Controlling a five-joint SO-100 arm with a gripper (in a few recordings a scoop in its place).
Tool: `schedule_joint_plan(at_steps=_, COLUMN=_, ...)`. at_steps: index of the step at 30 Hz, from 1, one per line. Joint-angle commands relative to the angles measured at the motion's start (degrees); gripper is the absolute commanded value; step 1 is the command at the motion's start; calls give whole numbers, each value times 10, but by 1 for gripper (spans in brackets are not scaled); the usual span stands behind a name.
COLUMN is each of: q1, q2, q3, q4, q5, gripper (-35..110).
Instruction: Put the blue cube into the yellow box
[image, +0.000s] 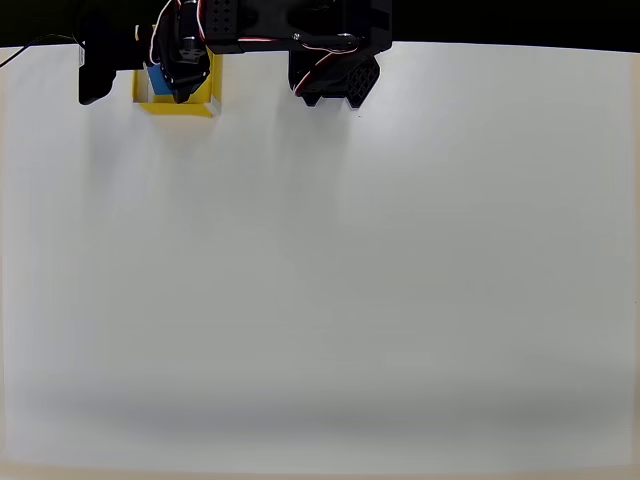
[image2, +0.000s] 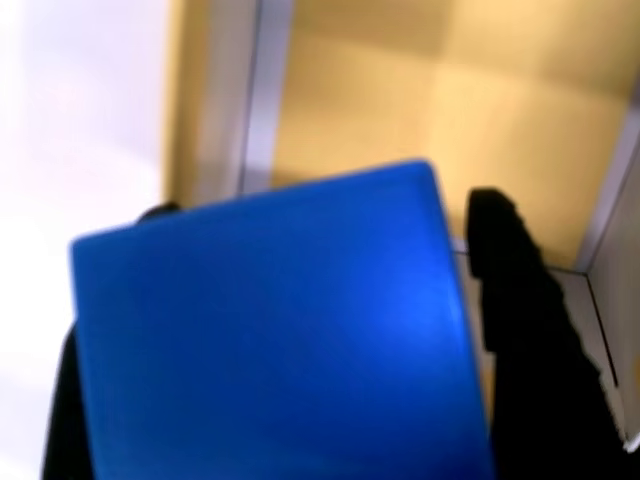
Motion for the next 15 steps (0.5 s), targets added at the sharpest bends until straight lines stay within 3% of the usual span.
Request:
schedule_joint_plan(at_steps=1, q1=35, q2=64, q3=7, q4=-21, q5=-14, gripper=14)
schedule_joint_plan(at_steps=15, q1=67, q2=54, q3=117, q4=-163, q5=-27, gripper=16)
